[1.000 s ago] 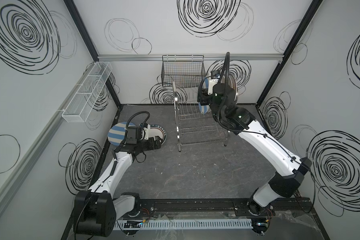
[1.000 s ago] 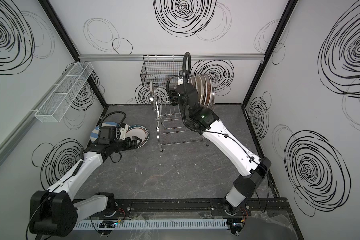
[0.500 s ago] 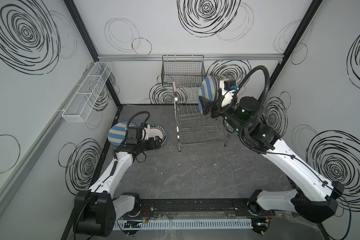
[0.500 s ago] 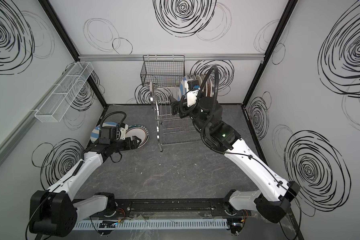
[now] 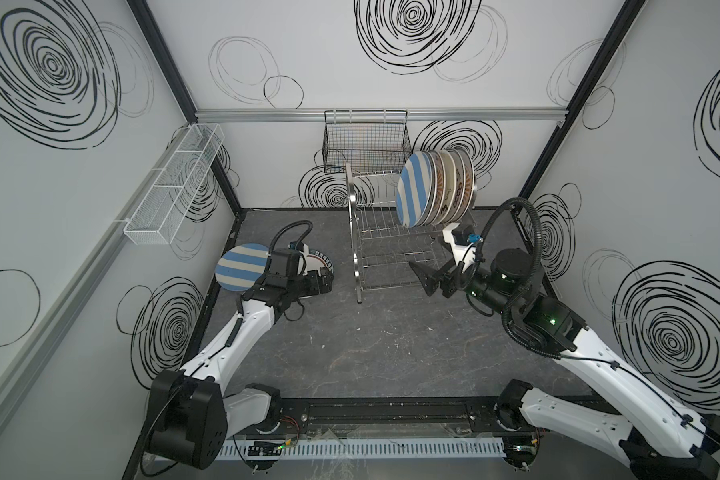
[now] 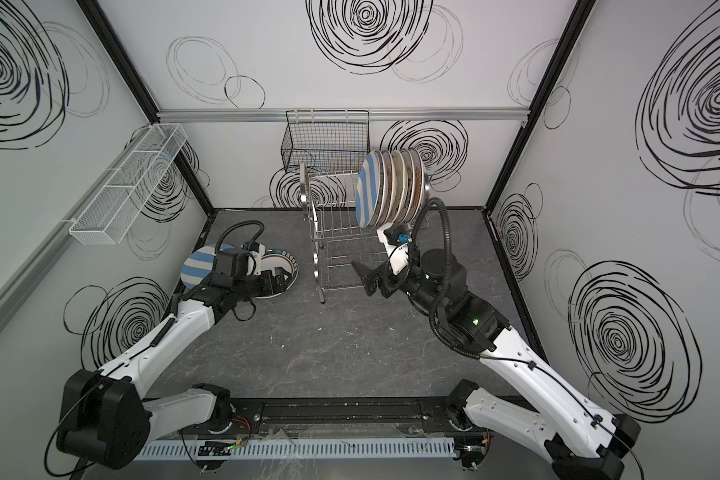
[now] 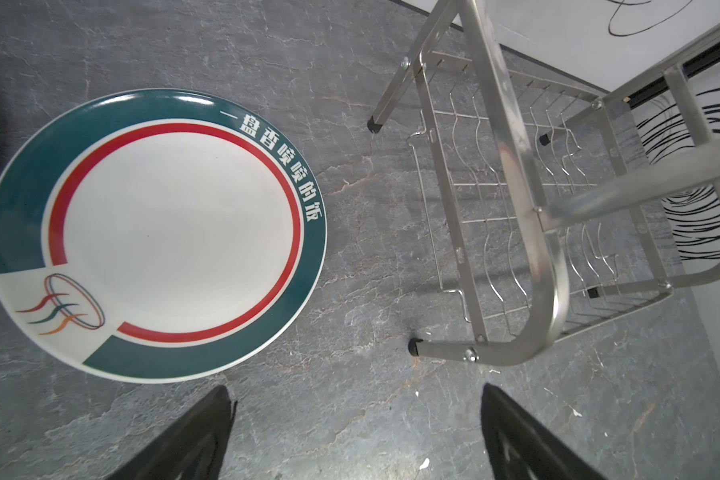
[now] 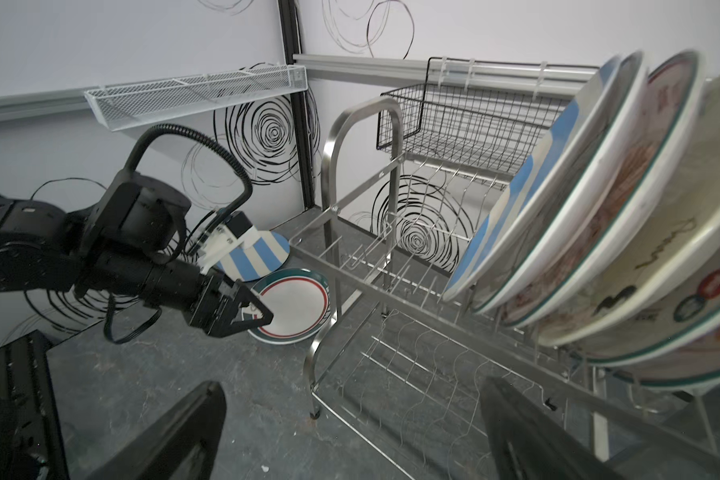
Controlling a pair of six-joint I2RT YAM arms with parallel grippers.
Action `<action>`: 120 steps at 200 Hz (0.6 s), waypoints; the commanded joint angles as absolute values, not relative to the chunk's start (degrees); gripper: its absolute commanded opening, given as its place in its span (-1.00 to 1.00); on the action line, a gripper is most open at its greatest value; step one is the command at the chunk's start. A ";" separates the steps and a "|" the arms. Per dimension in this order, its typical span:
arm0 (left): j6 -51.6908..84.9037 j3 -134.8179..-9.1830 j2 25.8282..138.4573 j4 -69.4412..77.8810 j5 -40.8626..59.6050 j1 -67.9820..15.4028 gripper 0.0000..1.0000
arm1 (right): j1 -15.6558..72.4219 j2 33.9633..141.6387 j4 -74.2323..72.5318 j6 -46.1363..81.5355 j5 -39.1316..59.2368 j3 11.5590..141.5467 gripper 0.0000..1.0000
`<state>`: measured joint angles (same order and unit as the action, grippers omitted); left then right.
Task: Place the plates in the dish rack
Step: 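Open the right gripper and pull it back from the rack toward the table, then push the green-rimmed plate with the left gripper toward the right gripper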
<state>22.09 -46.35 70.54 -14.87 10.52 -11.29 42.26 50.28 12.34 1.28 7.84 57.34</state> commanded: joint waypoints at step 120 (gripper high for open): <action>26.39 -52.54 93.49 0.68 2.32 -12.74 0.92 | 42.42 35.55 0.84 18.37 20.85 30.35 1.00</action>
